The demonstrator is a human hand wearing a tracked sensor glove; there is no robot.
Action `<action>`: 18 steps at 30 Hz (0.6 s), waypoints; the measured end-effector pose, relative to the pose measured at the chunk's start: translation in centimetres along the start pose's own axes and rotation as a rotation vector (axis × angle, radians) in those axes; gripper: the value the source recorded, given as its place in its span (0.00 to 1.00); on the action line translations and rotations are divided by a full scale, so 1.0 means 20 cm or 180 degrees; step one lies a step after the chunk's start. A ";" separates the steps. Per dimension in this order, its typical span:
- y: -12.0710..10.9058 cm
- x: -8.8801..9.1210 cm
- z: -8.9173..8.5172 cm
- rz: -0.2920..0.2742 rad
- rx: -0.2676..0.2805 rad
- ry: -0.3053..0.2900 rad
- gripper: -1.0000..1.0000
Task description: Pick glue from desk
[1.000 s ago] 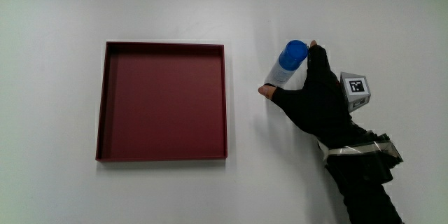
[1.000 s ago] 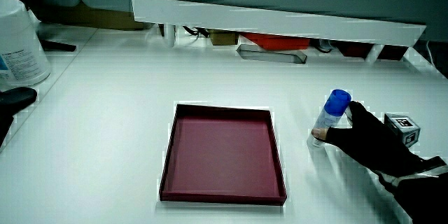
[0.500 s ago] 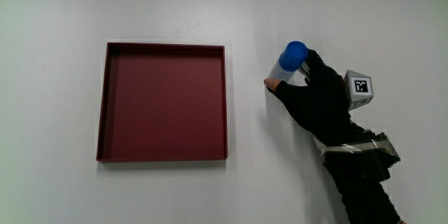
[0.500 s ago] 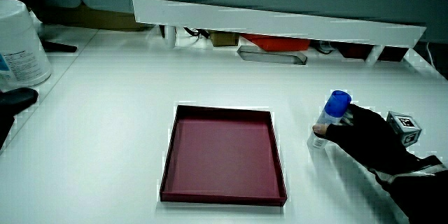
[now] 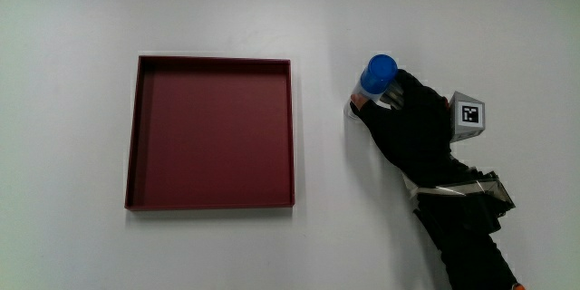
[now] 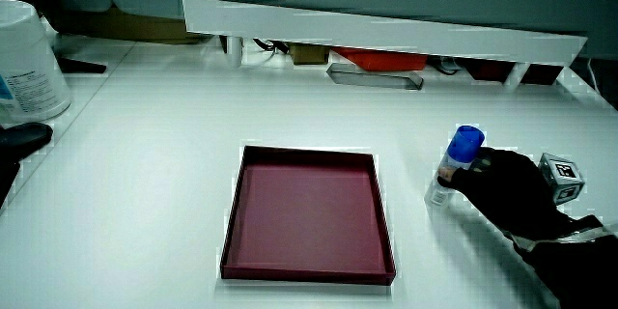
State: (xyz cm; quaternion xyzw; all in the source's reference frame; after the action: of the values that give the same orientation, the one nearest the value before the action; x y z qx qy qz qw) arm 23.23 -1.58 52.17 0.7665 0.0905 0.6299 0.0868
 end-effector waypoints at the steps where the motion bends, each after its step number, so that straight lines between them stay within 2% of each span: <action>1: 0.00 -0.01 0.00 0.0022 -0.0001 -0.0005 1.00; 5: 0.01 -0.03 0.00 0.0067 -0.0015 -0.0083 1.00; 11: 0.03 -0.18 -0.04 0.0266 -0.0133 -0.0159 1.00; 14: 0.03 -0.27 -0.08 0.0369 -0.0242 -0.0098 1.00; 17: 0.05 -0.33 -0.13 0.0396 -0.0306 -0.0170 1.00; 18: 0.06 -0.34 -0.14 0.0349 -0.0325 -0.0221 1.00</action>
State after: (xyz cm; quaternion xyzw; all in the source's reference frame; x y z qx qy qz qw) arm 19.21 -4.43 46.50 0.7863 0.0131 0.6105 0.0942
